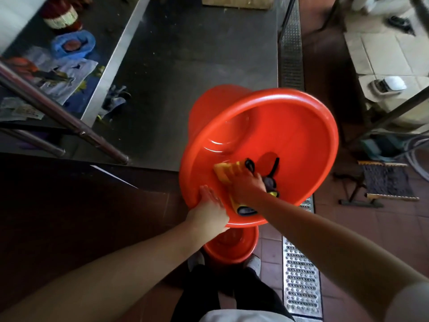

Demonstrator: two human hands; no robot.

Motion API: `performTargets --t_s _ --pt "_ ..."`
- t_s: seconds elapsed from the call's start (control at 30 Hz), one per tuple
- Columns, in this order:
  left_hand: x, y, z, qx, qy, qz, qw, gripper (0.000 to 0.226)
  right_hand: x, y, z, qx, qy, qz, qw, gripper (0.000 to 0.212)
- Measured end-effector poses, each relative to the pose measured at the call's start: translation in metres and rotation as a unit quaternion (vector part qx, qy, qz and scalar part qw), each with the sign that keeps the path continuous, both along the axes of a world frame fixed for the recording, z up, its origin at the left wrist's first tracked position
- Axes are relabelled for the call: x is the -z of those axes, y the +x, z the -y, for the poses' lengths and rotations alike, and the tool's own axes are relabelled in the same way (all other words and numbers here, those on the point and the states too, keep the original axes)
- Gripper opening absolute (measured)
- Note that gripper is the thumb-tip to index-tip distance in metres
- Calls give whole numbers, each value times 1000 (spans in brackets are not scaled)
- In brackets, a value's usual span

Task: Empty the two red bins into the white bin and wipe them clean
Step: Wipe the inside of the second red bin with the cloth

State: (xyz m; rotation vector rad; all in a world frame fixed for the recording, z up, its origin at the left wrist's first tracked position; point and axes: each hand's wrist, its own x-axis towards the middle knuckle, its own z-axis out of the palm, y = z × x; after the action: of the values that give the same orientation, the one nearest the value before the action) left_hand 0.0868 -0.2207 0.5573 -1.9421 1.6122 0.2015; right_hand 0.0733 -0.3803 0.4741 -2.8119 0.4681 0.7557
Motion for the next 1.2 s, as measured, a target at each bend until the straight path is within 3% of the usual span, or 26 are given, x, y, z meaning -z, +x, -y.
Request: performTargets --t_s 0.07,0.13,0.23,0.3,0.47,0.73,0.87,1.0,1.1,1.2 --pt "0 2 -5 2 8 7 1000 67 6 -3 3 -65 17 9 998 64" --pt "-2 4 -10 -5 12 22 1000 64 9 -1 33 -99 -28 8 995 59" --pt "-9 3 -6 -9 6 48 999 60 11 8 50 -1 -106 -1 994 52" --pt "-6 3 -4 11 12 31 999 59 14 17 28 42 -69 8 997 54" --pt "-22 2 -2 -15 59 43 997 50 24 29 24 -28 -1 27 999 63" --pt "-11 8 0 16 21 68 997 62 49 84 36 60 -9 21 998 47" --pt "-5 12 2 13 -4 10 1000 59 29 59 29 44 3 4 999 54" --pt "-10 15 1 -7 -4 -36 999 62 -12 -6 4 -48 -26 30 998 68" --pt "-16 12 -2 15 2 -53 998 52 -35 -51 -8 -41 -5 7 999 67" --pt "-16 13 -5 19 -13 -59 998 59 -51 -78 -11 -20 7 35 999 63"
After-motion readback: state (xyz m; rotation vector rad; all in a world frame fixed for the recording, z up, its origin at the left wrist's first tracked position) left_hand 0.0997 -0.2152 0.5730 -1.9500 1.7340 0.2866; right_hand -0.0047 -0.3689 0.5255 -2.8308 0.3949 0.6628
